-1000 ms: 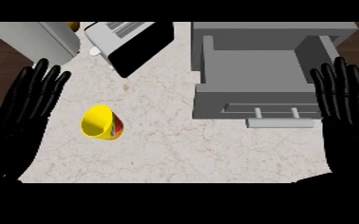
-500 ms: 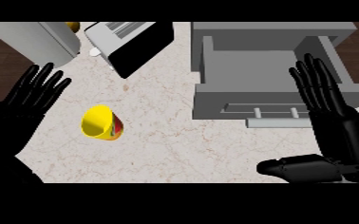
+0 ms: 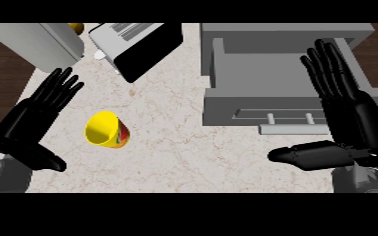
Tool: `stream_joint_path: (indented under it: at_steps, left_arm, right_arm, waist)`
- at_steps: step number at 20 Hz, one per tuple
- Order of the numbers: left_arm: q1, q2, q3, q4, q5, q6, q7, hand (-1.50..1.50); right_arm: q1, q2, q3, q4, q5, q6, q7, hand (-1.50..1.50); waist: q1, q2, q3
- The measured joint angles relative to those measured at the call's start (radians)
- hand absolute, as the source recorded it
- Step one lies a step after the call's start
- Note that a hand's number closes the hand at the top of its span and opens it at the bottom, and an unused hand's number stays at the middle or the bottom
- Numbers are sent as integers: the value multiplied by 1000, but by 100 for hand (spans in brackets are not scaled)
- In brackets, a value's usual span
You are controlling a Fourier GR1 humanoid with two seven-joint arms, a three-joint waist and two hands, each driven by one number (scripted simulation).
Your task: Pick up the cup, place it into the drawer and close the drawer
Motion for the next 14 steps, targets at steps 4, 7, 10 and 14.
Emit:
stream_joint_path:
  at_steps: [4,7,10,14]
  left_arm:
    - [-27,-20,-6,157,-127,-6,-130,-150]
    - [-53,-8,1,285,-204,-14,-224,-150]
    - [-94,2,0,420,-277,-14,-320,-150]
    - [-140,6,-15,593,-374,32,-440,-150]
  right_arm:
    - [-19,-19,-29,15,-17,19,-4,-150]
    - [-37,-29,-44,17,-24,24,6,-150]
    - [-74,-26,-48,50,-14,17,1,-150]
    - [-97,-30,-55,53,-23,20,21,-150]
  waist:
    - [-2,1,0]
    - [-3,1,0]
    - [-3,1,0]
    - [-5,2,0]
